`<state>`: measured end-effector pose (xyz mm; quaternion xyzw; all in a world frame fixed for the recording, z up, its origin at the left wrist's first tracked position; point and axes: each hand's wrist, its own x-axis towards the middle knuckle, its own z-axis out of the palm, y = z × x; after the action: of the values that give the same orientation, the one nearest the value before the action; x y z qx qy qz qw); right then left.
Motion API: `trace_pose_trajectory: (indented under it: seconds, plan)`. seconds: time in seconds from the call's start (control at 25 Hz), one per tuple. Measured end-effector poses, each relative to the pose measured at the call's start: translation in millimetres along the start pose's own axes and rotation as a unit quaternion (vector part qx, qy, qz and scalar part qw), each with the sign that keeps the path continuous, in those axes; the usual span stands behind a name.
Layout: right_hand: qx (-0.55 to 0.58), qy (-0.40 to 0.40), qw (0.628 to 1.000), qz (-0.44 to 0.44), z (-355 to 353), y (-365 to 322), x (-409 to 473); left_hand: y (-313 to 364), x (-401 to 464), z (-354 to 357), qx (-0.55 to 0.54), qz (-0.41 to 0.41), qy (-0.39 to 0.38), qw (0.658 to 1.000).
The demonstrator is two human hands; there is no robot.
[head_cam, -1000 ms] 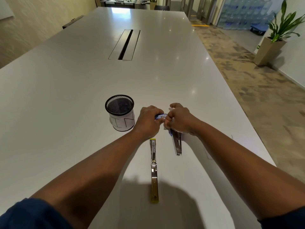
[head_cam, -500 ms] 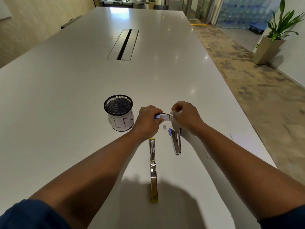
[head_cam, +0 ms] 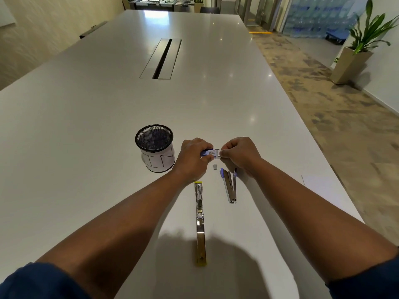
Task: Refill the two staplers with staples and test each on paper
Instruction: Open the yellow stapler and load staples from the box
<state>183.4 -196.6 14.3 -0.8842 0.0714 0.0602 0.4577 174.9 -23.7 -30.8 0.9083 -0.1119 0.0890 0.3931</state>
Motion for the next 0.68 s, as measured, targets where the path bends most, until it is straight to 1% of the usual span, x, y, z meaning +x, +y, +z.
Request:
trace_pose_trajectory:
  seconds: [0.12, 0.44, 0.68]
  plan:
    - [0.013, -0.006, 1.000, 0.014, 1.9, -2.0, 0.4, -0.6, 1.2, -0.1, 0.006, 0.002, -0.002, 1.000]
    - [0.058, -0.019, 0.998, 0.012, 2.6, -1.7, -3.9, -0.3, 1.1, -0.3, 0.001, 0.003, -0.005, 1.000]
    - [0.055, -0.024, 0.998, 0.006, 0.8, -2.8, -7.9, 0.4, 0.8, -1.0, 0.010, 0.001, -0.010, 1.000]
